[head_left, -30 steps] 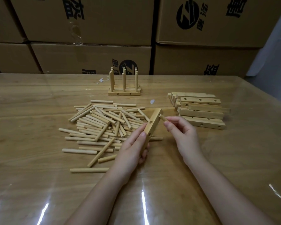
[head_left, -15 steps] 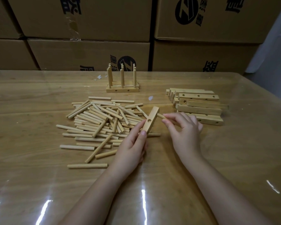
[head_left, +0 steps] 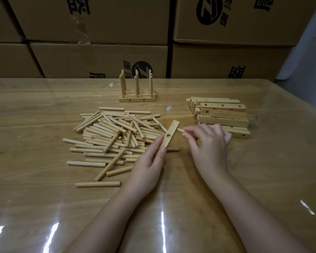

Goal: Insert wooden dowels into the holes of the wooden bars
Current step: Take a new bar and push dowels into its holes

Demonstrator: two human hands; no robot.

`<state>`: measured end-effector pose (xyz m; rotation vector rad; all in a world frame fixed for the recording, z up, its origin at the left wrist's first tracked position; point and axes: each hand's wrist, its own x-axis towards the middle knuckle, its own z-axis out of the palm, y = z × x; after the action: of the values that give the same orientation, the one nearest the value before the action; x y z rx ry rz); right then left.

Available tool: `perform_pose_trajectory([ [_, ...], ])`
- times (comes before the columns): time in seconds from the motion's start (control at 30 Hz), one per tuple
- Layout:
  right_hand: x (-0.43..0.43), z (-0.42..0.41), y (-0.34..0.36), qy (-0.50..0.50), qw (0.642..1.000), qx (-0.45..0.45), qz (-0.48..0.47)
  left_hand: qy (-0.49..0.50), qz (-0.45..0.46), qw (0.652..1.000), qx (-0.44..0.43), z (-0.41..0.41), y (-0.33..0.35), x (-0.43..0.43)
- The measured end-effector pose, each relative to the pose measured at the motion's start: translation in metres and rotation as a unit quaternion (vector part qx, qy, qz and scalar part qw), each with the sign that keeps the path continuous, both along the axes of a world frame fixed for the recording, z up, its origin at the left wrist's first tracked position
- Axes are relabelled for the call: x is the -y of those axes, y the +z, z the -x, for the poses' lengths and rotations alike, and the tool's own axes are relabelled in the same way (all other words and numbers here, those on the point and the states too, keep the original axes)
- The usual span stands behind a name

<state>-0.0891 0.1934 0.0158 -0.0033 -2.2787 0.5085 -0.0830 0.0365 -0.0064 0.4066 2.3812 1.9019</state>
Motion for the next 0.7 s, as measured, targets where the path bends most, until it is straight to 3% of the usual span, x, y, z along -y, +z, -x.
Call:
perform_pose_trajectory([
  [0.53,-0.0002,0.0024,-0.0012,0.022,0.998,0.052,-0.002,-0.007,0.046,0.999,-0.017,-0.0035,0.0011,-0.0011],
  [0.7,-0.003,0.0038,-0.0032,0.044,0.996,0.069,0.034,-0.009,0.078,0.995,-0.06,-0.0043,-0.001,0.0019],
])
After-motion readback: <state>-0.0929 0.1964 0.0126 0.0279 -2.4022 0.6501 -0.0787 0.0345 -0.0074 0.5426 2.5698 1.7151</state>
